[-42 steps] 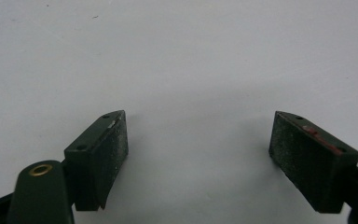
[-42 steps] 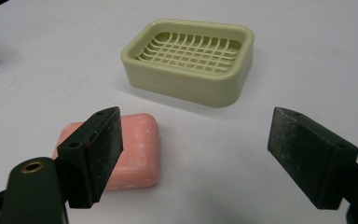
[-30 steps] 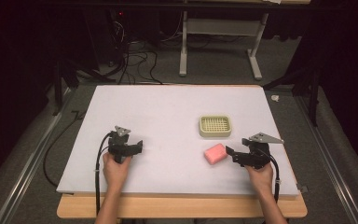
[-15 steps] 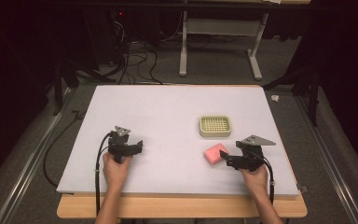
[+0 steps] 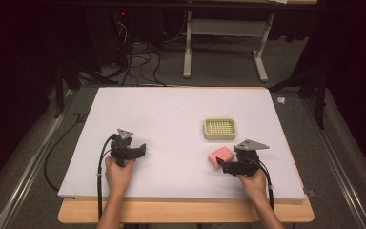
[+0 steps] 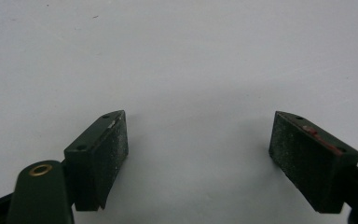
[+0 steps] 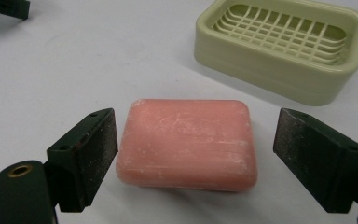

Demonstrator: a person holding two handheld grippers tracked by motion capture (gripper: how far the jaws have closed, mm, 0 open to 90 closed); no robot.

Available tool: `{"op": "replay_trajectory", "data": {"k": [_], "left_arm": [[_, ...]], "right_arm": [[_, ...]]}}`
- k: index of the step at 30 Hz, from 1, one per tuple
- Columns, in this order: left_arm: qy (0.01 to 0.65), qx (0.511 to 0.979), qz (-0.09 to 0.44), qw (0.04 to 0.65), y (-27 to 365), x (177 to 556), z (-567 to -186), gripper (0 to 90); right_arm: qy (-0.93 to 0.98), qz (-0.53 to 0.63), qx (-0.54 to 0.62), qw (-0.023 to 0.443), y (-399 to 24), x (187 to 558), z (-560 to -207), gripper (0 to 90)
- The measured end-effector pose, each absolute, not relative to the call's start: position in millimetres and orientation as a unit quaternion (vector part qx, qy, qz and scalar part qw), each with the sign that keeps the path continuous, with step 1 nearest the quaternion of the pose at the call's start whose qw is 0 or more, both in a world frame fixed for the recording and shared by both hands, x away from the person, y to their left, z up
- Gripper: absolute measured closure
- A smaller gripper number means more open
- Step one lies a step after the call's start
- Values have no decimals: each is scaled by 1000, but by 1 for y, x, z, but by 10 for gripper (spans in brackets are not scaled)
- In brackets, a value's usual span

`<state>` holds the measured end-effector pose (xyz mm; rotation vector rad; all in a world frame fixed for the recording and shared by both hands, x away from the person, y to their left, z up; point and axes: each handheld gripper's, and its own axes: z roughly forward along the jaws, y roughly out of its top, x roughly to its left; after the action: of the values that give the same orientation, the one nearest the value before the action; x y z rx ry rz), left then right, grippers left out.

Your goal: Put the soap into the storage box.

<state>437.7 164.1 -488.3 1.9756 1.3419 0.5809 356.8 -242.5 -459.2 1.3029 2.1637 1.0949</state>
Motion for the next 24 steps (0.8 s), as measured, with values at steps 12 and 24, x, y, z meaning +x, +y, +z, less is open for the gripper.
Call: {"op": "replay_trajectory", "data": {"k": [12,24], "left_arm": [[514,757,223,335,164,438,-488,201],[514,757,224,335,164,438,-488,201]], "right_arm": [[784,366,459,200,-228,363,-467,126],[794,342,466,190,-224,369,-477,121]]}}
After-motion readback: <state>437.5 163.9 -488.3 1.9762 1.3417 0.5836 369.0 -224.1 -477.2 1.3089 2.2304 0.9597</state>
